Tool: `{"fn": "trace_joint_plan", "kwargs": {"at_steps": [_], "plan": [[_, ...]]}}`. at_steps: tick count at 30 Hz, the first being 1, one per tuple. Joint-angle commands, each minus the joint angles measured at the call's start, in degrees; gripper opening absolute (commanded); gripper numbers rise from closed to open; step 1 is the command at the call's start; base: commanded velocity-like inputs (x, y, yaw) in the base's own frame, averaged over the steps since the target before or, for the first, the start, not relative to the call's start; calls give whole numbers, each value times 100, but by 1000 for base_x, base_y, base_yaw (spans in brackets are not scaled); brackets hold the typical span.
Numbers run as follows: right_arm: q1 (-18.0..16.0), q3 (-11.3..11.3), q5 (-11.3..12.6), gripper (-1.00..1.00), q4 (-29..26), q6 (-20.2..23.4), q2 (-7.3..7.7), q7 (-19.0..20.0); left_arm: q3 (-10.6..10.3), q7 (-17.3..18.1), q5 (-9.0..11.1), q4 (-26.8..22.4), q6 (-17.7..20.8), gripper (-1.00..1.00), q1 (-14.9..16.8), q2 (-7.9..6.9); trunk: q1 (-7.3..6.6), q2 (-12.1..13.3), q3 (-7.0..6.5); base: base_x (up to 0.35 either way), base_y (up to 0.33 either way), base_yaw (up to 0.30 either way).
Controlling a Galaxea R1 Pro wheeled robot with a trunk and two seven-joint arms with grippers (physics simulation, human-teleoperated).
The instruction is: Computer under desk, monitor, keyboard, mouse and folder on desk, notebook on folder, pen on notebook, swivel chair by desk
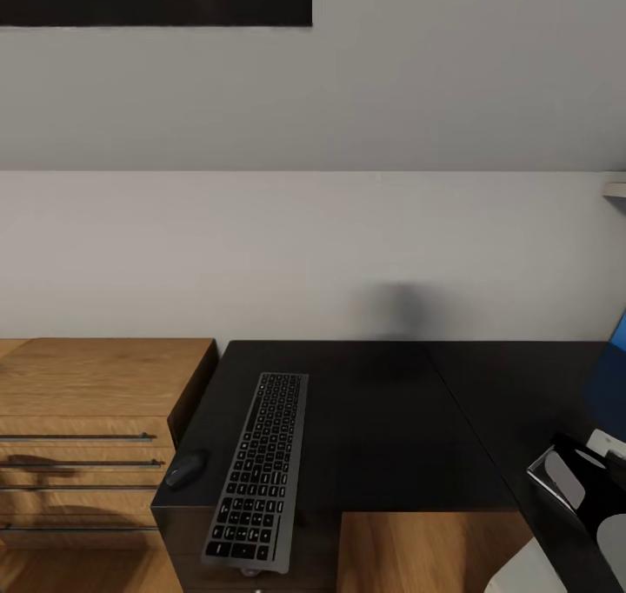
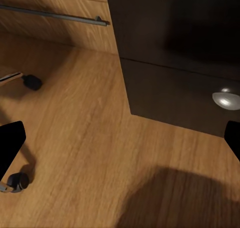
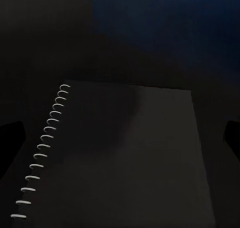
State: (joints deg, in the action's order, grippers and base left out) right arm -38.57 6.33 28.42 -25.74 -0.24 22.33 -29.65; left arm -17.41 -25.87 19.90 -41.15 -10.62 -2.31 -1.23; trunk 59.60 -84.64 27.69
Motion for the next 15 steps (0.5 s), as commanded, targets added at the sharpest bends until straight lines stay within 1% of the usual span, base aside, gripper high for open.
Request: {"fn": "trace_joint_plan", "kwargs": {"at_steps": [1, 15], "plan": [[-1, -8, 50, 100, -10, -2, 1, -17, -42, -40, 59, -7, -28, 100, 2, -6, 23, -45, 23, 0, 0, 0], [-1, -13, 41, 100, -7, -2, 4, -14, -44, -41, 58, -7, -25, 100, 2, 0, 330, -606, 275, 0, 0, 0]]}}
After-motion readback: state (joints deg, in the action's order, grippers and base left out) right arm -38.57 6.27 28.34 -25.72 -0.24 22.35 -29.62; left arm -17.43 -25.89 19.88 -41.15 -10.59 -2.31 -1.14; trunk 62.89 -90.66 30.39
